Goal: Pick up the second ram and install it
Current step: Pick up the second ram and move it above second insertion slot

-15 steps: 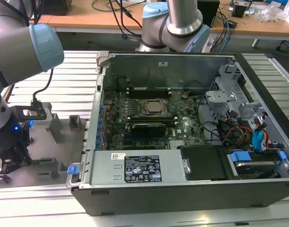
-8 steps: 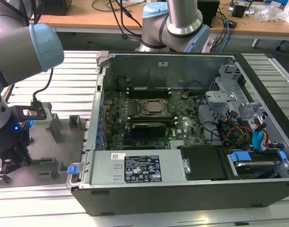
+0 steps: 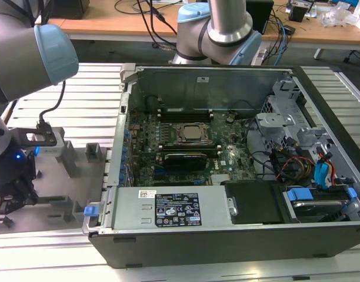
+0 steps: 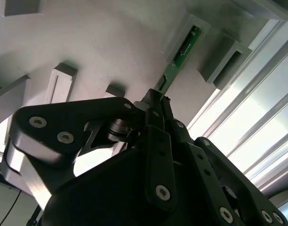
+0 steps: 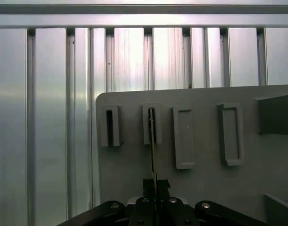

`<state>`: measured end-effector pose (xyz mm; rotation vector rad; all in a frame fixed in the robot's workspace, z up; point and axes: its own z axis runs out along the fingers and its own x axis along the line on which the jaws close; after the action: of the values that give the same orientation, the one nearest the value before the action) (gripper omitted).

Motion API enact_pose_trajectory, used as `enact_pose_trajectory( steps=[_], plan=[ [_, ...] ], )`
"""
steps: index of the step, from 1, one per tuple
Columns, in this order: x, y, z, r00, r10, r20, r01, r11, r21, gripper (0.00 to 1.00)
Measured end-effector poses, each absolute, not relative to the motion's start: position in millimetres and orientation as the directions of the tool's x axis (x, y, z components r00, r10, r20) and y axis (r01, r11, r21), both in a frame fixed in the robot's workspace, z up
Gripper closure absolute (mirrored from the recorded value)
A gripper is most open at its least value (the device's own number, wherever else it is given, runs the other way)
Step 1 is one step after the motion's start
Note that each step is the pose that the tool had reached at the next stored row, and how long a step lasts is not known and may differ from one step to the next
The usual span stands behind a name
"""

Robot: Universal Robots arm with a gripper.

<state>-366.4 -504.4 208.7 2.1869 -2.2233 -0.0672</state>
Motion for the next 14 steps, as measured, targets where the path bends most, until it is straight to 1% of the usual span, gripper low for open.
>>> enact_pose_trajectory(
  steps=[14],
  plan=[
    [-366.3, -504.4, 221.1, -0.017, -1.0, -0.014, -0.999, 0.016, 0.046, 0.86]
  ],
)
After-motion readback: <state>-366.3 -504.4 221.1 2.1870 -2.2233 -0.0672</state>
